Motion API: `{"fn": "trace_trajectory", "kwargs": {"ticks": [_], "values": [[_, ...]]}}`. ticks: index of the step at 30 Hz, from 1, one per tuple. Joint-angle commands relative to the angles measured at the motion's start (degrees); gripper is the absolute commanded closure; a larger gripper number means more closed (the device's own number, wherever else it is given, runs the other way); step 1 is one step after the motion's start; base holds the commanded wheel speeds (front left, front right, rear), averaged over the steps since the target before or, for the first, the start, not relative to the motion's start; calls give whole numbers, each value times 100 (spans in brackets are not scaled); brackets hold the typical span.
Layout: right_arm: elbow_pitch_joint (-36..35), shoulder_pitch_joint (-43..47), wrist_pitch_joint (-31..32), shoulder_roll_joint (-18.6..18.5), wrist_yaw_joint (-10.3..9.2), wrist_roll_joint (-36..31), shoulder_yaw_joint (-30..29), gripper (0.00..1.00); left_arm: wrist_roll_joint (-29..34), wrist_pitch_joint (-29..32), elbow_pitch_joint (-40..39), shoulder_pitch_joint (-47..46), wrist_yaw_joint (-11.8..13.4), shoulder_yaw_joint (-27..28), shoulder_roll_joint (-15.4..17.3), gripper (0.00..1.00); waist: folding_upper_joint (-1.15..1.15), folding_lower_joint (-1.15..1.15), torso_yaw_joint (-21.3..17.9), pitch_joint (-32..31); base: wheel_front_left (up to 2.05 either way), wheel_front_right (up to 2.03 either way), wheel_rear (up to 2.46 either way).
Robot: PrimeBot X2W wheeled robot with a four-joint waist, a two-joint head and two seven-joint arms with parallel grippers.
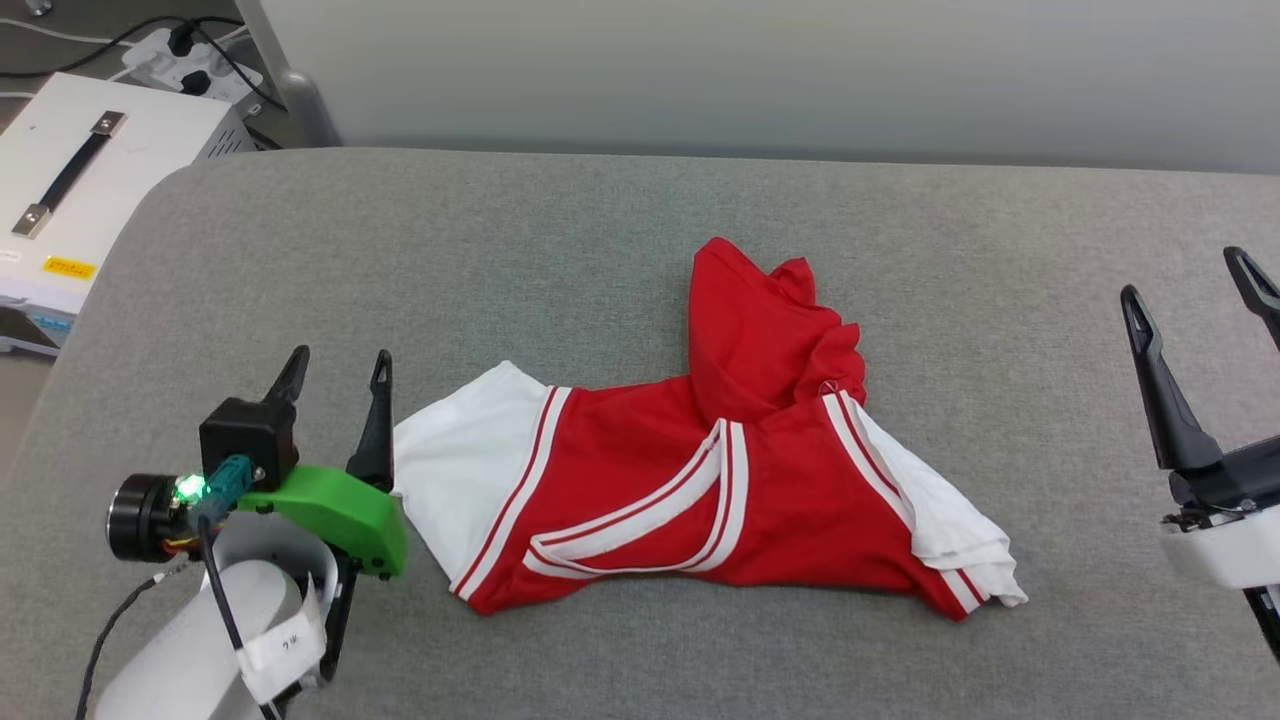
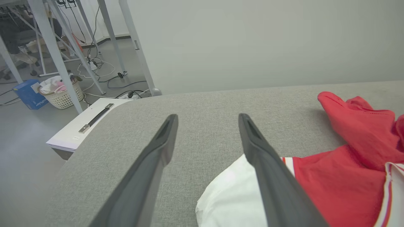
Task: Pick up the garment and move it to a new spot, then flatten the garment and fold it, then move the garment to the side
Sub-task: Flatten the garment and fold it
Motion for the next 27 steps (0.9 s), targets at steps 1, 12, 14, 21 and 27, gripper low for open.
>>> {"fn": "trace_trajectory", "kwargs": {"ticks": [1, 12, 14, 21, 27], "values": [[-24, -134, -12, -190, -3, 140, 121, 0, 253, -31, -183, 243, 62, 219, -108, 0, 0, 0, 48, -15, 0, 0, 0], [-340, -784, 1766, -2062, -3, 2002, 2058, 0, 1723, -32, -1037, 1471, -110, 1610, -930, 0, 0, 0, 177, 110, 0, 0, 0], [-392, -939, 2101, -2307, -3, 2292, 2468, 0, 1868, -32, -1039, 1569, -217, 1766, -1087, 0, 0, 0, 192, 164, 0, 0, 0], [-45, -1318, 3152, -2818, -3, 3152, 3802, 0, 2308, -32, -934, 1623, -618, 2176, -1520, 0, 0, 0, 317, 362, 0, 0, 0], [364, -1677, 3382, -2839, -3, 3281, 4701, 0, 2626, -32, -846, 1497, -923, 2473, -1849, 0, 0, 0, 445, 639, 0, 0, 0]]}}
